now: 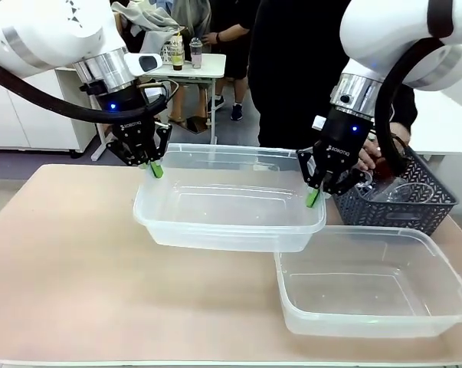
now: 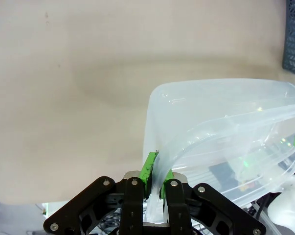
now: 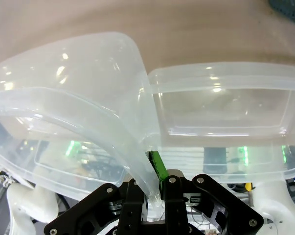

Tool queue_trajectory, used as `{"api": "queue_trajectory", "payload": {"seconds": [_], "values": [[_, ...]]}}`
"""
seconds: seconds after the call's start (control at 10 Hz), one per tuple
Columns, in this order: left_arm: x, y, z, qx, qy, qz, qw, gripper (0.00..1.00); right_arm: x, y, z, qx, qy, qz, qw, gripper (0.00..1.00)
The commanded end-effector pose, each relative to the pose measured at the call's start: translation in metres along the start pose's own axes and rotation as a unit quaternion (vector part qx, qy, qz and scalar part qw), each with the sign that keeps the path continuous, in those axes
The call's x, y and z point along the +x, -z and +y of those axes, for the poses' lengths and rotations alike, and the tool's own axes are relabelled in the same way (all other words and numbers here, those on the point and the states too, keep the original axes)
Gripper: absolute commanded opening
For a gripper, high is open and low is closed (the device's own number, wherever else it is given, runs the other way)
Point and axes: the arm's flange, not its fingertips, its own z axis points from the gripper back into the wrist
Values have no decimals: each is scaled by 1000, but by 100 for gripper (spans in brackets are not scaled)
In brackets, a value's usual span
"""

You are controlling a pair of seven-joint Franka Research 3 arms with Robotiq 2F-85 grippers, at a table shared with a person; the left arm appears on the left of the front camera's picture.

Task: Sort the waste into each basket.
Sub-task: Offer the picked Organizing box to the human.

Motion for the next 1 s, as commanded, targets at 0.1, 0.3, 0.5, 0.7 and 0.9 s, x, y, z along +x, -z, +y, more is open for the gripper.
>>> {"api": "queue_trajectory", "payload": {"seconds": [0.1, 0.3, 0.5, 0.7, 0.9], "values": [[-4, -4, 1, -14, -5, -11, 1000, 7, 1, -1, -2, 4, 6, -2, 1000, 5], [-4, -4, 1, -14, -5, -11, 1000, 7, 1, -1, -2, 4, 6, -2, 1000, 5], [-4, -4, 1, -14, -5, -11, 1000, 7, 1, -1, -2, 4, 6, -2, 1000, 5], [-4, -4, 1, -14, -5, -11, 1000, 7, 1, -1, -2, 4, 6, -2, 1000, 5], [-4, -4, 1, -14, -5, -11, 1000, 7, 1, -1, -2, 4, 6, -2, 1000, 5]]}}
